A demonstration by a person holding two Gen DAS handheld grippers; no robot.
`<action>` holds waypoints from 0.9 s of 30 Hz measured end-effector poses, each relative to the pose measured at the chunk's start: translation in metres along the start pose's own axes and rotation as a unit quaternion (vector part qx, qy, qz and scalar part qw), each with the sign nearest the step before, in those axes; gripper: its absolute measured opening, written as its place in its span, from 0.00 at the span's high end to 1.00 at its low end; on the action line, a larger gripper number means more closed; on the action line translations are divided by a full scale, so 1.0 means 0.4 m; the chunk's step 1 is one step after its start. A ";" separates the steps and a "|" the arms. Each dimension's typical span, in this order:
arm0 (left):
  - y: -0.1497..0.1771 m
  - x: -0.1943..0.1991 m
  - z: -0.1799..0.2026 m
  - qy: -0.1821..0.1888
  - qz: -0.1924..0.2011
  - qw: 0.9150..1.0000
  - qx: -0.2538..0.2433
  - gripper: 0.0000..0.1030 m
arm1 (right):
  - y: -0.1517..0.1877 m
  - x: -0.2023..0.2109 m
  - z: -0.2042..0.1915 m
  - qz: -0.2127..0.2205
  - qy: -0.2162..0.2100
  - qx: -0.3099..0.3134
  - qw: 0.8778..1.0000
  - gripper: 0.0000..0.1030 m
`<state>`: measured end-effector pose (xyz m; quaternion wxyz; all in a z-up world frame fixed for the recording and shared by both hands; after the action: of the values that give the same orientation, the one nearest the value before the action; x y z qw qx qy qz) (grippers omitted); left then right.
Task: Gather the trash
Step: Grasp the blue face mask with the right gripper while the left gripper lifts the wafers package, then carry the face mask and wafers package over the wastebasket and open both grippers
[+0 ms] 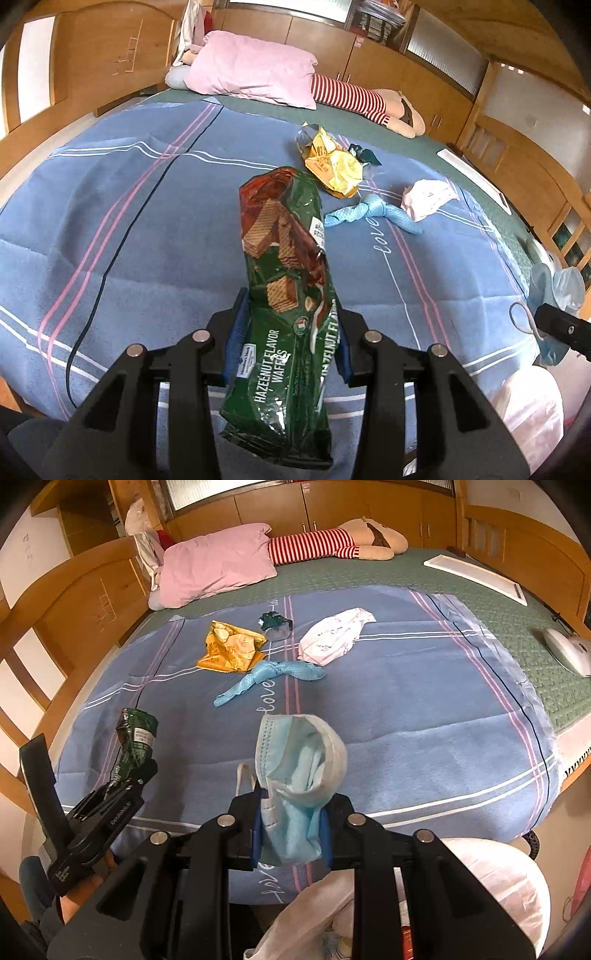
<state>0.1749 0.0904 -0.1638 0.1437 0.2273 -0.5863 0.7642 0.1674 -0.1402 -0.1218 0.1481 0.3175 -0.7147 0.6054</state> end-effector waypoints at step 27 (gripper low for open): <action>0.002 -0.011 0.007 -0.002 -0.003 1.000 0.000 0.60 | 0.017 -0.005 -0.038 -0.011 -0.015 0.007 1.000 0.76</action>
<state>0.1787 0.0877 -0.1663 0.1445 0.2306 -0.5863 0.7630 0.1621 -0.1247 -0.1249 0.1417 0.3350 -0.7091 0.6041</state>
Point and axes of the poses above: each gripper's, at about its wrist camera, not at the fingertips, and x roughly against the way its jaws point, z to its right, y to its underside, the point moved 5 cm from there along -x, roughly the way its jaws point, and after that the axes turned 13 degrees about z, right-handed, at the moved point
